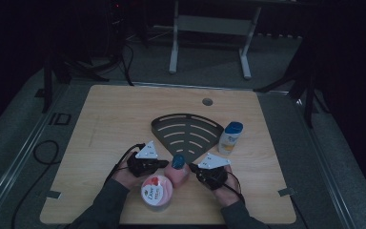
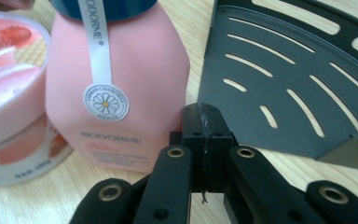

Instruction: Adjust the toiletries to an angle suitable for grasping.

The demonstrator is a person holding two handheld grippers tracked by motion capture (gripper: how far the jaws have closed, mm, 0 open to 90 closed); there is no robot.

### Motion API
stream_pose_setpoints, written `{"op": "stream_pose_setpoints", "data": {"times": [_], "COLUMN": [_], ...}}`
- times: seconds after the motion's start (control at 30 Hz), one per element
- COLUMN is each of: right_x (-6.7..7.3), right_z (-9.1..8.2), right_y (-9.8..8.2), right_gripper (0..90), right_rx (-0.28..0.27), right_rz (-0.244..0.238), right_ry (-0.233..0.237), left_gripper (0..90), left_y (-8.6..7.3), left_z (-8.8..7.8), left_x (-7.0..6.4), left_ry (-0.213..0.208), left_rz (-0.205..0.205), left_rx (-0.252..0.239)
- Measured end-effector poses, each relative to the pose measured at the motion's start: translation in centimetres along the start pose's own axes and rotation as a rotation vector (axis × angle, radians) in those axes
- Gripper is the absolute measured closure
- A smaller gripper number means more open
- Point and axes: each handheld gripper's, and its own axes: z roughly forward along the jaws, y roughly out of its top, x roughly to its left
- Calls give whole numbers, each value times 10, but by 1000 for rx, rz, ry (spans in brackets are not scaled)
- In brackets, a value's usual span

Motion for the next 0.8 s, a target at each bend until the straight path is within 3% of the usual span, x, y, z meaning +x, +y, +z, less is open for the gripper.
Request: {"op": "stream_pose_setpoints", "data": {"times": [0.13,0.27,0.43,0.57,0.8], "right_x": [2,7,20,35,53], "right_z": [-10,-31,-55,-58,-49], "right_y": [-3,-3,1,4,10], "right_gripper": [895,896,896,896,896], "right_rx": [-4,-29,-64,-60,-58], "right_rz": [0,-4,-5,-35,-60], "right_ry": [-14,-21,10,35,78], "left_gripper": [900,900,900,900,900], "left_y": [5,7,10,15,24], "left_z": [3,5,7,12,18], "left_x": [-5,-7,-8,-12,-18], "left_ry": [-13,-36,-41,-47,-72], "left_rz": [22,24,26,45,86], "left_rx": [5,6,14,25,49]}}
